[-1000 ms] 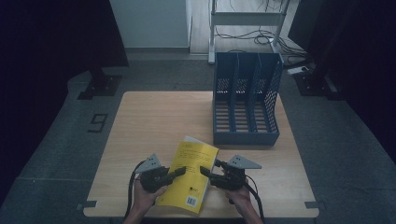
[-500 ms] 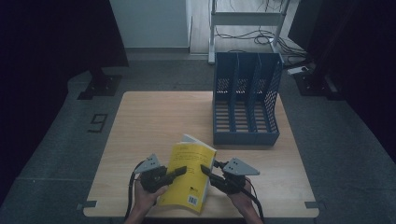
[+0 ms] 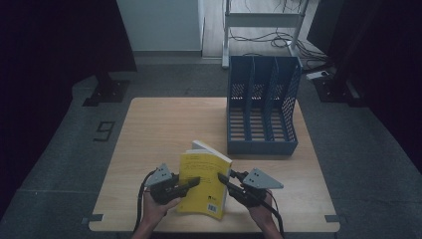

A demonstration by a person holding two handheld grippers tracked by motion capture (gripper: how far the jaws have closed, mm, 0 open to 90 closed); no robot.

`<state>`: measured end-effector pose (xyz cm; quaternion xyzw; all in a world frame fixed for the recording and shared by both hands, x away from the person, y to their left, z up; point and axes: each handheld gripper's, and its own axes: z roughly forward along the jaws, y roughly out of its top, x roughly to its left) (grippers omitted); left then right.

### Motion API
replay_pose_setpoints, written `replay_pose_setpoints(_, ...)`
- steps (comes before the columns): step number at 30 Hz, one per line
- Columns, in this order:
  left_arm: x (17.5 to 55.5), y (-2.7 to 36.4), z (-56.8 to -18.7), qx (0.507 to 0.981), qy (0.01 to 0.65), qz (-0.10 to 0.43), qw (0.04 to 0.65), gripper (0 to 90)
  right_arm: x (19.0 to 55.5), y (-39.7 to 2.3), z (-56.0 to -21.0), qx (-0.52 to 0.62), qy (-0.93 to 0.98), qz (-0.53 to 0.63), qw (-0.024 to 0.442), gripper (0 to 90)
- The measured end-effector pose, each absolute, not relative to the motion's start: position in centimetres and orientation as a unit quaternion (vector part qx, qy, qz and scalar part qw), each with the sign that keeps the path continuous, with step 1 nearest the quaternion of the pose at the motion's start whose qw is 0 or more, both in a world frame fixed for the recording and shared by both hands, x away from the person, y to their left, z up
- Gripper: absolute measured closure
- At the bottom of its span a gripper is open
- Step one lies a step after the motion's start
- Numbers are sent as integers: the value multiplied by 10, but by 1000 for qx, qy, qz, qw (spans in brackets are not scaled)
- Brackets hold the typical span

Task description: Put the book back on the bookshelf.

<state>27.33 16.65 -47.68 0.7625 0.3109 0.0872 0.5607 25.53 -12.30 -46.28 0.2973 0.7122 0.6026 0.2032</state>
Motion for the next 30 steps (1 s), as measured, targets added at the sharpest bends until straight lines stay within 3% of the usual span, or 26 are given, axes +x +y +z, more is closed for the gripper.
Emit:
replay_pose_setpoints(13,274,171,-475,744,328,83,577,670,249,-126,-453,281,716,594,233,696)
replay_pose_setpoints(20,274,173,-475,741,322,62,586,753,247,-125,-452,267,717,605,220,702)
replay_pose_setpoints(26,271,168,-474,748,306,55,587,761,245,-126,-448,258,706,631,193,696)
replay_pose_setpoints(30,271,169,-472,751,303,50,585,761,242,-120,-447,251,711,625,200,687)
